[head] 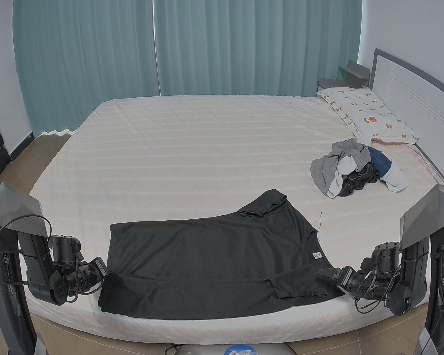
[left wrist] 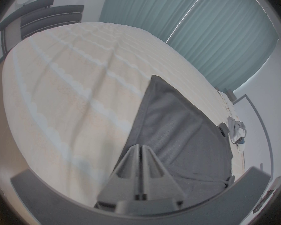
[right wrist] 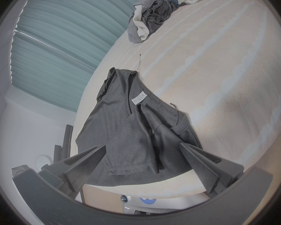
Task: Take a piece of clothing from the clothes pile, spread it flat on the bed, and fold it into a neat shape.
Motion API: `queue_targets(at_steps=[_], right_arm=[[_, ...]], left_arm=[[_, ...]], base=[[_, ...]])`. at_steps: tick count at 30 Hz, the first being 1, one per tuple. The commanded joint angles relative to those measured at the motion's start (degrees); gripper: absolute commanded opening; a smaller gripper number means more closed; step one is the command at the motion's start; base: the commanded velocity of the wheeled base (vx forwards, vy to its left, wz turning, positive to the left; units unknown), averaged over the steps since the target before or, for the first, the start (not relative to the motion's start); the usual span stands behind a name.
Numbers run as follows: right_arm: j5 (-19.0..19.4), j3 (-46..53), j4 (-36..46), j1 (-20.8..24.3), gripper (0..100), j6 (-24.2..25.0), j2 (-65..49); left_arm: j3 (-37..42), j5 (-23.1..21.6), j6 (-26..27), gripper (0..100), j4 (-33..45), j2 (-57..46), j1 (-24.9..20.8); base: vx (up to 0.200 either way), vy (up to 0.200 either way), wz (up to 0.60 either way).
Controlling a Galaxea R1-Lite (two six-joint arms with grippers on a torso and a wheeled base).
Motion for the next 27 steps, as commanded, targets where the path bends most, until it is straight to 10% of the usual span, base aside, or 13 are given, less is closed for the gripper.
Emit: queue_targets(at_steps=[1, 27], right_arm=[[-0.56, -0.79, -0.49, 0.17, 100, -0.15, -0.18], [-4.96, -11.16, -0.41, 2.37, 100, -7.79, 4.21]], left_arm=[[-0.30, 1.79, -0.11, 0, -0.06, 1.61, 0.19], [-0.65, 2.32, -0.38, 0, -0.76, 2.67, 0.19]], base=[[0.000, 0.000, 0.00], [0.000, 0.000, 0.00]])
